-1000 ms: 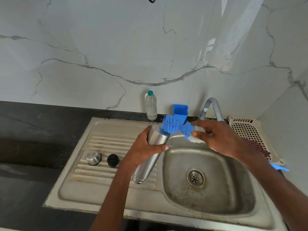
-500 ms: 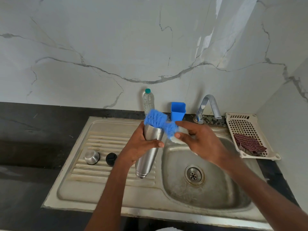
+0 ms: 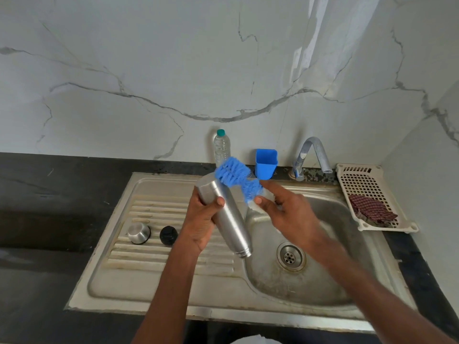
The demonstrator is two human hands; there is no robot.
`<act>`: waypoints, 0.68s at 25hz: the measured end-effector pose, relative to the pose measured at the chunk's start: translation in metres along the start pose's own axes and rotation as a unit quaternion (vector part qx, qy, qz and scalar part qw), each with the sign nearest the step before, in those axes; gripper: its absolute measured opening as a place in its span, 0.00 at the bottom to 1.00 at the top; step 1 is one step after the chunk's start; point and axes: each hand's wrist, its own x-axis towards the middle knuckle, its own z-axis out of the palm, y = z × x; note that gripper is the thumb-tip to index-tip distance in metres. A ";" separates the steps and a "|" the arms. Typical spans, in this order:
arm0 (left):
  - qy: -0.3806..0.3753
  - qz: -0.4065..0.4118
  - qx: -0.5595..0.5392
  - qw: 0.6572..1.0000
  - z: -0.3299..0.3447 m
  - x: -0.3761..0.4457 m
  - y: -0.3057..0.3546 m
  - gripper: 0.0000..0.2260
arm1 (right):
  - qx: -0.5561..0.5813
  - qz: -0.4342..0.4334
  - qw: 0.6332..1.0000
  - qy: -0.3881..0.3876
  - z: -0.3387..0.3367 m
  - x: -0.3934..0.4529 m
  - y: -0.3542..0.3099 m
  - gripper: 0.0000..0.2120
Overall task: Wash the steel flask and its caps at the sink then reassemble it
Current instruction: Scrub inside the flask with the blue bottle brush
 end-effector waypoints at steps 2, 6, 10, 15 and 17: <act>0.022 0.002 -0.093 0.995 0.008 0.002 0.001 0.54 | 0.000 0.003 1.000 0.022 0.025 -0.013 -0.008 0.22; 0.124 0.051 -0.231 0.964 -0.003 0.014 0.018 0.56 | -0.034 0.109 0.993 0.041 0.041 -0.048 0.021 0.18; 0.152 0.037 -0.229 0.961 0.009 0.013 0.006 0.46 | 0.017 0.111 0.993 0.037 0.061 -0.045 -0.001 0.17; 0.112 0.007 -0.238 0.965 0.014 0.010 -0.001 0.51 | -0.035 0.103 0.993 0.054 0.068 -0.020 -0.002 0.16; 0.111 0.034 -0.213 0.970 -0.004 0.012 0.002 0.48 | -0.016 0.161 0.986 0.028 0.058 -0.020 0.022 0.16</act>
